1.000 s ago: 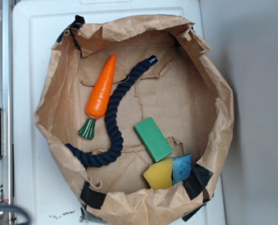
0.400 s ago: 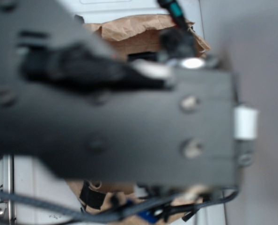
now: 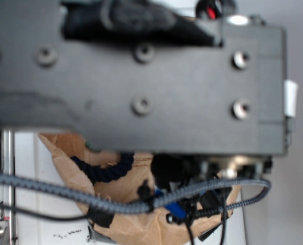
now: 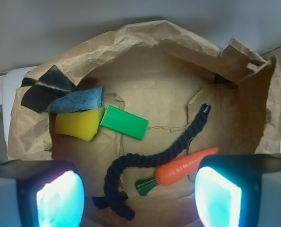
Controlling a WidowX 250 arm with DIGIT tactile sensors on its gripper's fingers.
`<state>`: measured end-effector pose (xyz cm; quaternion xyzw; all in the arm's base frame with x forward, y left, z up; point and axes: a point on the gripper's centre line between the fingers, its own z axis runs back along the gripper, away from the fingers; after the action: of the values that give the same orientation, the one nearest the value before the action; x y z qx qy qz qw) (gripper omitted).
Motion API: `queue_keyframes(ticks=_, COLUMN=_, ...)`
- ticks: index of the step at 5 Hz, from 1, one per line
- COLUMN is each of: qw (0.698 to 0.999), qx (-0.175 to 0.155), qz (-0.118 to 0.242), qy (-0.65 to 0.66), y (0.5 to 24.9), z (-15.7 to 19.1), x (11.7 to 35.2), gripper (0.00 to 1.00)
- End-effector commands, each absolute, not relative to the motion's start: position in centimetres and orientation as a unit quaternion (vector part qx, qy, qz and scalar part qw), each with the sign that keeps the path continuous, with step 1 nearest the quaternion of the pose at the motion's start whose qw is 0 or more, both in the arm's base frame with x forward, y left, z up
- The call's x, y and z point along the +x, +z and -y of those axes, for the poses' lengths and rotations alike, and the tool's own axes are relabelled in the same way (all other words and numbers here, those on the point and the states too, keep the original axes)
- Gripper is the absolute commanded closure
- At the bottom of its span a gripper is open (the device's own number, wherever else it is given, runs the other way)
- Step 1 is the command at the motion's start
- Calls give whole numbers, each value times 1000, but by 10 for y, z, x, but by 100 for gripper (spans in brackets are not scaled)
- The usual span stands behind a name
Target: Grab the carrot.
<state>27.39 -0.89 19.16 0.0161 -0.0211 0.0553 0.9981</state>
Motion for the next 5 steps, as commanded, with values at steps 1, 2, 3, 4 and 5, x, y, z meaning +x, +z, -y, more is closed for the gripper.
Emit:
queue_keyframes(ticks=1, qw=999, qx=6, qz=36, qy=32, y=174, z=-4, x=276, gripper=0)
queue_keyframes(ticks=2, qw=998, qx=9, qz=52, qy=16, y=156, z=-11, x=268, gripper=0)
queue_keyframes(ticks=3, qw=998, qx=24, qz=48, qy=20, y=130, z=-19, x=263, gripper=0)
queue_keyframes(ticks=4, qw=998, qx=19, qz=47, qy=22, y=110, z=-33, x=262, gripper=0)
queue_keyframes(ticks=5, qw=998, qx=33, qz=44, qy=33, y=91, z=-39, x=261, gripper=0)
